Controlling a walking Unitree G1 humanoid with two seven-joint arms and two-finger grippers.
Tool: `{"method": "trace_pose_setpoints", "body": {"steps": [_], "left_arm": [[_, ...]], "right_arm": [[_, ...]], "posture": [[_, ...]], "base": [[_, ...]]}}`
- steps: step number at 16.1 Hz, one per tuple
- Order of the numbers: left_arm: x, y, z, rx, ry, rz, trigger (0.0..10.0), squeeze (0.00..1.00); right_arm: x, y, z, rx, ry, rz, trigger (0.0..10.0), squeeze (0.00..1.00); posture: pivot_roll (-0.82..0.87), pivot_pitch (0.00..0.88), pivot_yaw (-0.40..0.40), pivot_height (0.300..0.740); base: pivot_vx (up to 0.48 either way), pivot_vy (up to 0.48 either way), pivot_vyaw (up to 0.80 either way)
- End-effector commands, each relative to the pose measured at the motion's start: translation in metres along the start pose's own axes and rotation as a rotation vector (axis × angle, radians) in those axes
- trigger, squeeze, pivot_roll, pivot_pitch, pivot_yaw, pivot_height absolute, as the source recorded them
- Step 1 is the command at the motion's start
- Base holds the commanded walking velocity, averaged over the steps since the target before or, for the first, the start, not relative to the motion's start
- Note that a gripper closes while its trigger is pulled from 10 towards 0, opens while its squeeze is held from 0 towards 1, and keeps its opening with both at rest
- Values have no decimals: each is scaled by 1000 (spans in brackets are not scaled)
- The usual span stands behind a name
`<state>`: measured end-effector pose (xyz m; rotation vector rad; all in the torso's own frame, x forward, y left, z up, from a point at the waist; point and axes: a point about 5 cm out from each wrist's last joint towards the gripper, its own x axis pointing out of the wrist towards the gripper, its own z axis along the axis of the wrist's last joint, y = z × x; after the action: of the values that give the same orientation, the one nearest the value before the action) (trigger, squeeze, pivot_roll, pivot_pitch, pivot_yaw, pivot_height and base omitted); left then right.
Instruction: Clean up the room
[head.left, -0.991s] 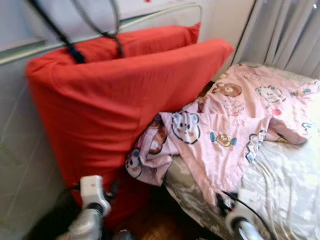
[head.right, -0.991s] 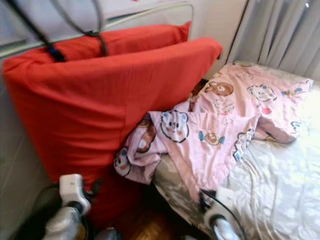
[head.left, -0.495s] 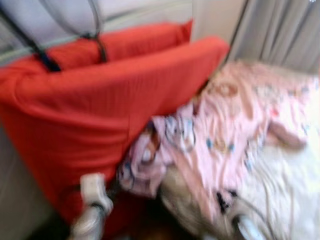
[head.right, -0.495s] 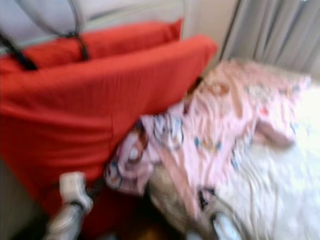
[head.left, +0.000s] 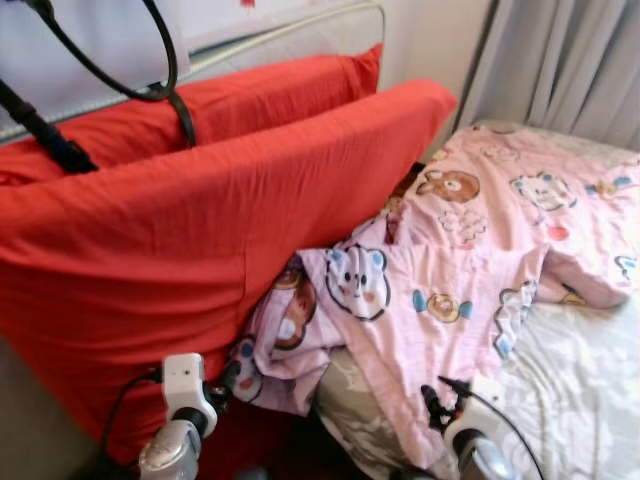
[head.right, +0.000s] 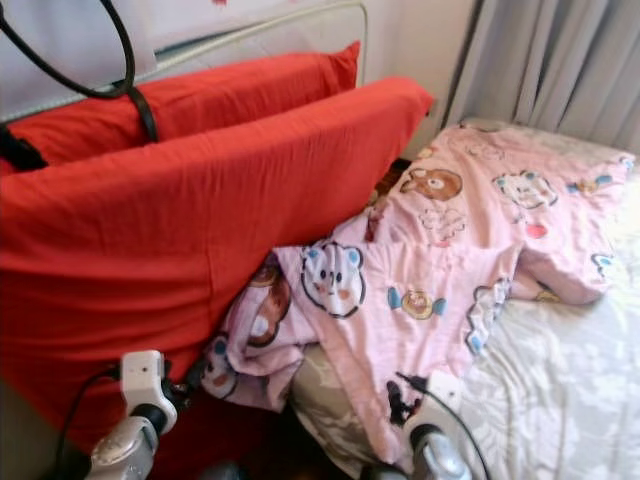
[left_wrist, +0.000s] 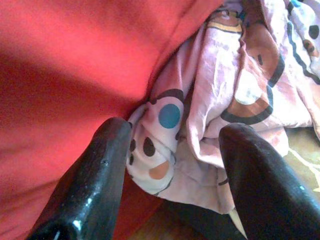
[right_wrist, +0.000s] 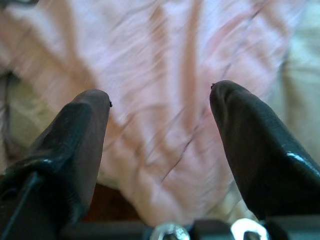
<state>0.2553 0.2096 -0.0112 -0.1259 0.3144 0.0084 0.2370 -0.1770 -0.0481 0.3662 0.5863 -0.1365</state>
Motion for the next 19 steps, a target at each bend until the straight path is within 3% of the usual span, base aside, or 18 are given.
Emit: {"method": "trace_pose_setpoints", "body": {"steps": [1,4,7,10,12,14,17,19], "left_arm": [[-5,12,0,23,4,22,10000,0],[-10,13,2,27,-27,28,10000,0],[-18,12,2,29,-63,26,10000,0],[-41,16,-6,39,-70,26,10000,0],[-47,18,-11,50,-58,30,10000,0],[-56,26,-4,46,-80,74,10000,0],[-62,19,8,47,-116,60,10000,0],[-68,22,13,58,-127,71,10000,0]], "right_arm": [[2,8,-1,20,17,9,10000,0],[4,8,1,41,33,-7,10000,0],[6,8,6,66,29,-24,10000,0],[6,4,6,109,21,-46,10000,0],[4,1,4,88,30,-54,10000,0],[6,0,11,92,8,-61,10000,0],[10,1,20,146,6,-83,10000,0],[12,12,20,138,16,-27,10000,0]], "posture": [[89,0,-28,635],[129,7,-33,635],[152,74,-40,635],[159,186,-43,635],[173,225,-59,635],[177,280,-78,635],[184,319,-88,635],[194,354,-92,635]], "base": [[0,0,0],[0,0,0],[0,0,0],[0,0,0],[0,0,0],[0,0,0],[0,0,0],[0,0,0]]}}
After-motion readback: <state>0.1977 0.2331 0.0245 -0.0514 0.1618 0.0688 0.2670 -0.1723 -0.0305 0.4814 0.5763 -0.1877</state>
